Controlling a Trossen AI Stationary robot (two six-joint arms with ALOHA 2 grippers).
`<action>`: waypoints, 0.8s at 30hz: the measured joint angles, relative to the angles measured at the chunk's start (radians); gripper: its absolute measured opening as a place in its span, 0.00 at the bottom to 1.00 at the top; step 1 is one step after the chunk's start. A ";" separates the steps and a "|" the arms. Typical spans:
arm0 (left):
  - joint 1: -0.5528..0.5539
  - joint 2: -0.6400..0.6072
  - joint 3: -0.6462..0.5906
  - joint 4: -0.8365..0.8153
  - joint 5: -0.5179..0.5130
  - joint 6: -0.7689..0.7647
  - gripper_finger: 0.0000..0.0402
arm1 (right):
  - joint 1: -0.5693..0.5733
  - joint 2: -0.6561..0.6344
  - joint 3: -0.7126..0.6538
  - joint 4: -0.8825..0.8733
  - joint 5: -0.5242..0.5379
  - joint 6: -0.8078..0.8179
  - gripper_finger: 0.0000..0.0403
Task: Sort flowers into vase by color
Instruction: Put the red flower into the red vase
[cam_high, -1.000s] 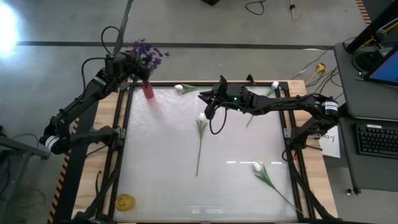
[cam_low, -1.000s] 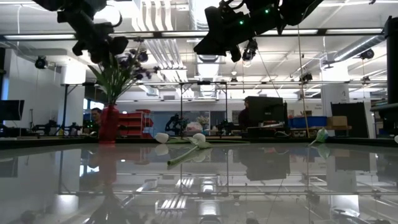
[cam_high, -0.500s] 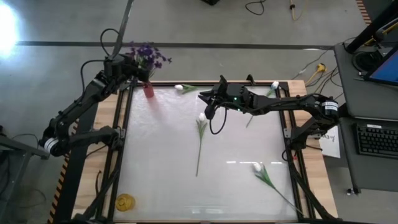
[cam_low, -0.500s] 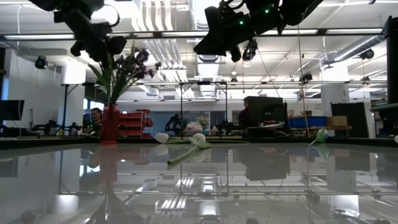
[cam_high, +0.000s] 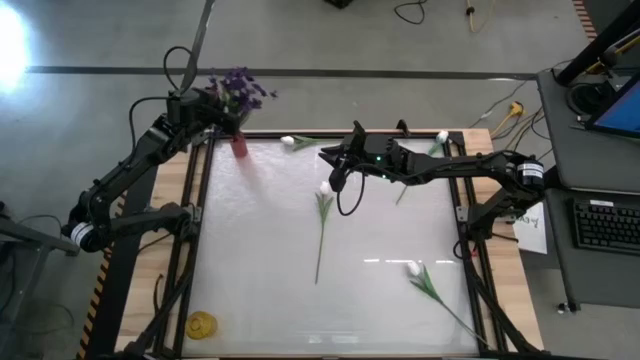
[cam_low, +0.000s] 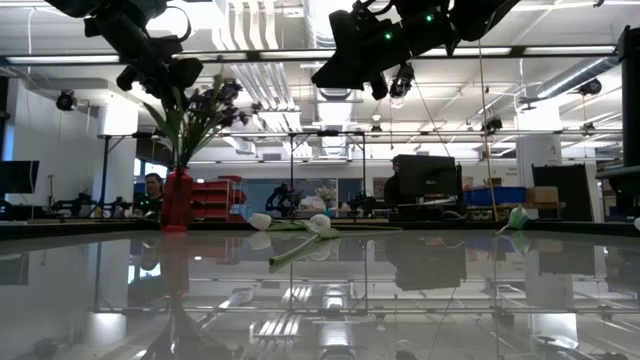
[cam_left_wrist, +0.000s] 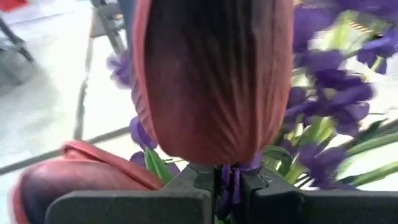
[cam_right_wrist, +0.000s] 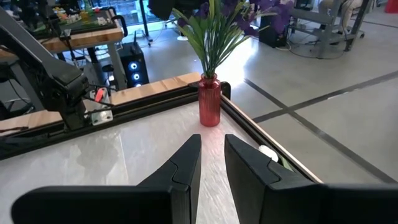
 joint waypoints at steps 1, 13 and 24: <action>0.000 0.001 -0.003 0.000 0.010 -0.008 0.00 | 0.000 0.000 0.000 0.000 0.000 0.003 0.16; 0.002 0.010 -0.037 0.010 -0.048 -0.033 0.11 | 0.000 0.000 0.000 0.000 0.000 0.009 0.16; 0.002 0.010 -0.037 0.024 -0.063 -0.033 0.35 | 0.000 0.000 0.000 0.000 0.000 0.014 0.16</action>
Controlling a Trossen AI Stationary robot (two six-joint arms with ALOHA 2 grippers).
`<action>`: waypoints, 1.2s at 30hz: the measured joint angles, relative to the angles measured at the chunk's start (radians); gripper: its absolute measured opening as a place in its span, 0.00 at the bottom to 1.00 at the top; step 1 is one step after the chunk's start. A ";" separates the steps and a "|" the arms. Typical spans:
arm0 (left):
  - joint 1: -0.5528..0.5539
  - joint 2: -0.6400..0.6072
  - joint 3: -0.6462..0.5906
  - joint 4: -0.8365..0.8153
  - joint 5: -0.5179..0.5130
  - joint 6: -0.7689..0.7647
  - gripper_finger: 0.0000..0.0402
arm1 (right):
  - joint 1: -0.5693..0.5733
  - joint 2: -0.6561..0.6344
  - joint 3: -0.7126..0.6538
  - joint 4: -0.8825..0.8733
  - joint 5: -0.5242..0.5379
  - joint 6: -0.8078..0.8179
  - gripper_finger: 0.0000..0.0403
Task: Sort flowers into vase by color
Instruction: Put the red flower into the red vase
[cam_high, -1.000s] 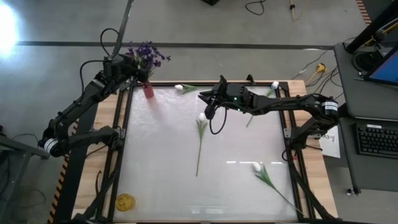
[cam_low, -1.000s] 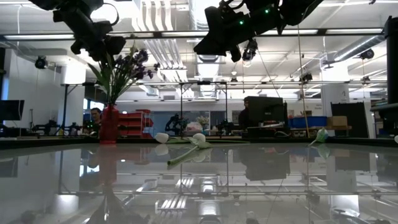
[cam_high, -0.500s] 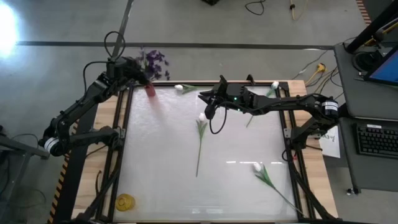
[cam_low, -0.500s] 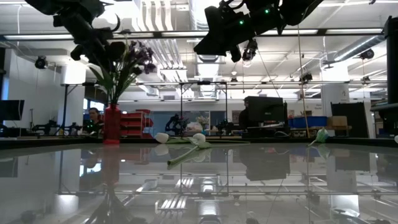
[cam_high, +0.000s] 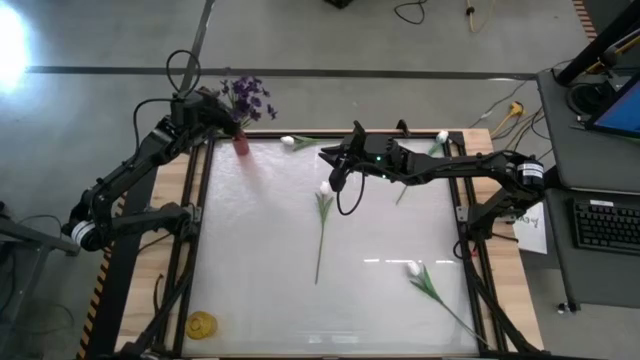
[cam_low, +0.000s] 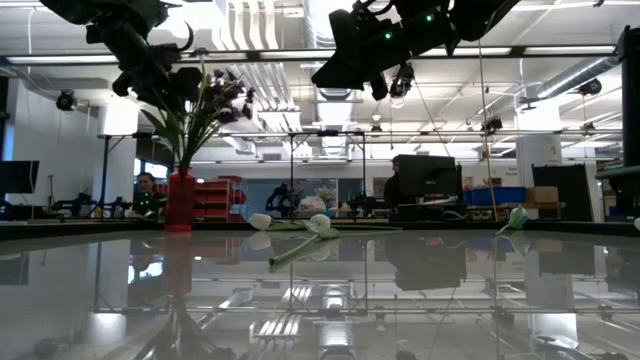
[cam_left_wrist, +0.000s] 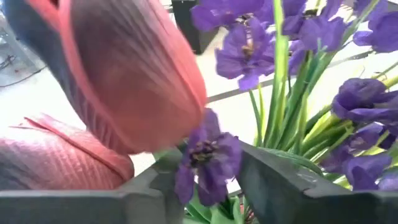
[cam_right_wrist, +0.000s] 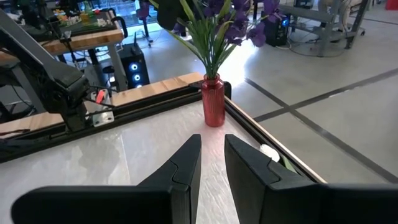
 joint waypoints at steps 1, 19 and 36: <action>0.000 0.000 0.000 0.000 0.000 0.000 0.37 | 0.000 0.000 0.000 0.000 0.000 0.005 0.16; 0.001 0.000 0.000 0.029 -0.001 0.000 0.60 | 0.000 0.000 0.000 0.000 0.000 0.026 0.16; 0.005 0.006 0.006 0.072 -0.021 -0.052 0.22 | 0.000 0.000 0.000 -0.001 0.000 0.023 0.16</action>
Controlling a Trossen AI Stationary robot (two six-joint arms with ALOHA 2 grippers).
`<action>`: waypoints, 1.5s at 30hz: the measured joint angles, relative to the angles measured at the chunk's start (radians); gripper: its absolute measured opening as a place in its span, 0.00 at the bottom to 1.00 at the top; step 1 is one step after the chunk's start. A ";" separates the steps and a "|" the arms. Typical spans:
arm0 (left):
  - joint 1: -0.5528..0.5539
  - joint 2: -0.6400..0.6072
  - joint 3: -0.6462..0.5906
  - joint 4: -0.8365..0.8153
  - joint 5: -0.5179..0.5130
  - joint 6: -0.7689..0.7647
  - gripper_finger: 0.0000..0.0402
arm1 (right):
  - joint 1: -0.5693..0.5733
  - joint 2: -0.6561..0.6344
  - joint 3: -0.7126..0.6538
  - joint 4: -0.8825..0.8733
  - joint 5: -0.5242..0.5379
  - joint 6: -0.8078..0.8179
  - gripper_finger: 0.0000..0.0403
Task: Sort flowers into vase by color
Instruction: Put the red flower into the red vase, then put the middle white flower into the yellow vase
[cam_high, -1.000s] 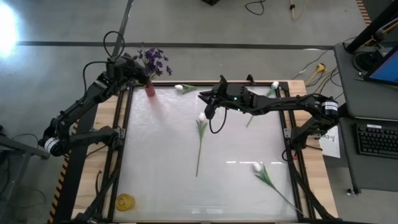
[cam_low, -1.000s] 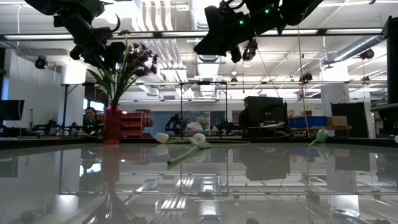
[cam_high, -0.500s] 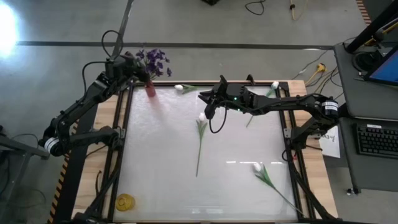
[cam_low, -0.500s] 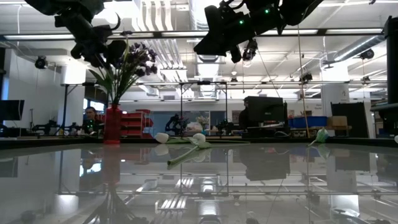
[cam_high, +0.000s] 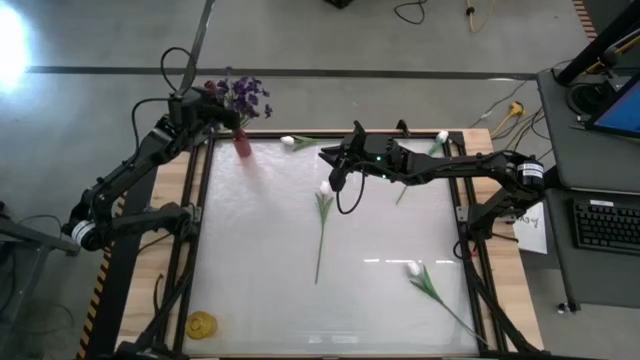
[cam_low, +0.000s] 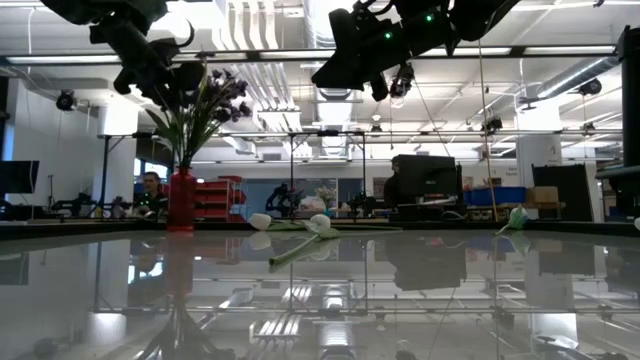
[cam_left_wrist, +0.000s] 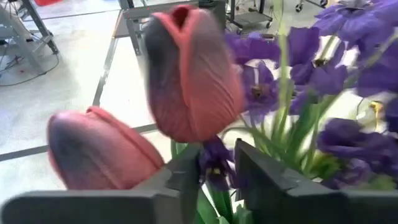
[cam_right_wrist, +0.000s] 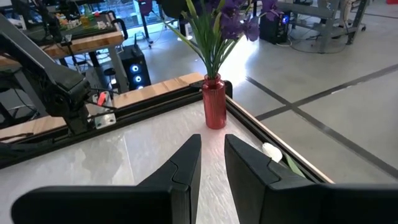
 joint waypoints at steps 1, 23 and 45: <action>0.000 0.000 0.000 0.000 -0.001 0.000 0.19 | 0.000 0.000 0.000 0.000 0.000 0.000 0.16; 0.005 0.016 0.171 -0.283 0.068 -0.062 0.33 | 0.000 0.000 0.000 -0.022 0.000 0.012 0.16; -0.013 -0.174 0.521 -0.705 0.294 0.080 0.24 | 0.000 0.000 0.000 -0.023 0.000 0.012 0.16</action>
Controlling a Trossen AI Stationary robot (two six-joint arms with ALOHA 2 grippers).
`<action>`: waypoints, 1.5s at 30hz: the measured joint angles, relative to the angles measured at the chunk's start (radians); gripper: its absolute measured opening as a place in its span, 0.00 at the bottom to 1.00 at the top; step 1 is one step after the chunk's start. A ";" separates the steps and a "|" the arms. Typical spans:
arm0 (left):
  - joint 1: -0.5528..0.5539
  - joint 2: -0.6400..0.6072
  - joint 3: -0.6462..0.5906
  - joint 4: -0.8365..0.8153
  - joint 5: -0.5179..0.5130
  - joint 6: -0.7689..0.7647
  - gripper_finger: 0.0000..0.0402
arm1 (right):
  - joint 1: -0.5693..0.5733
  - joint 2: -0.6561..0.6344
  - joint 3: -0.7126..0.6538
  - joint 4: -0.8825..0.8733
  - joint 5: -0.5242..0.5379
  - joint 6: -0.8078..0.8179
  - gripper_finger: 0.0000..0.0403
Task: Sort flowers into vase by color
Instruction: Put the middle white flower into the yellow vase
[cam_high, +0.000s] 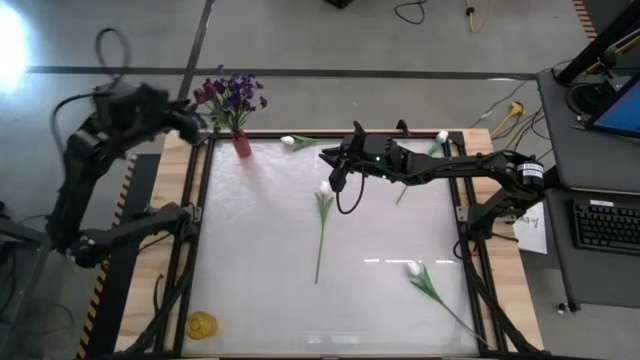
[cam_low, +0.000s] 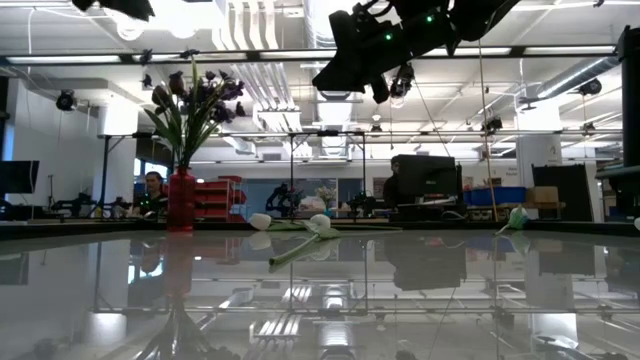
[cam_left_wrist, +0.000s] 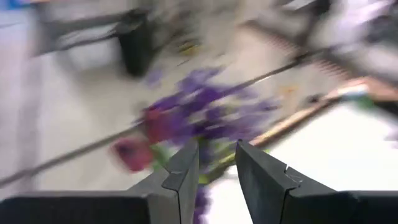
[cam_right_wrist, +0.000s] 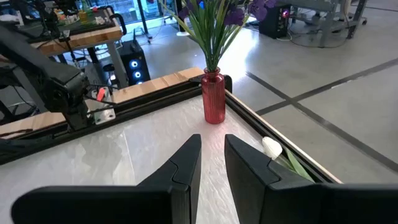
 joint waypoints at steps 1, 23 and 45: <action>-0.002 -0.025 0.002 0.003 0.075 -0.002 0.24 | 0.000 0.000 0.000 0.000 0.000 0.008 0.16; -0.061 -0.492 -0.724 0.679 0.904 -0.431 0.24 | 0.072 0.132 0.000 0.007 -0.044 0.198 0.16; -1.316 0.004 -1.007 1.128 -0.638 -0.406 0.24 | 0.073 0.018 0.000 -0.165 -0.090 0.178 0.16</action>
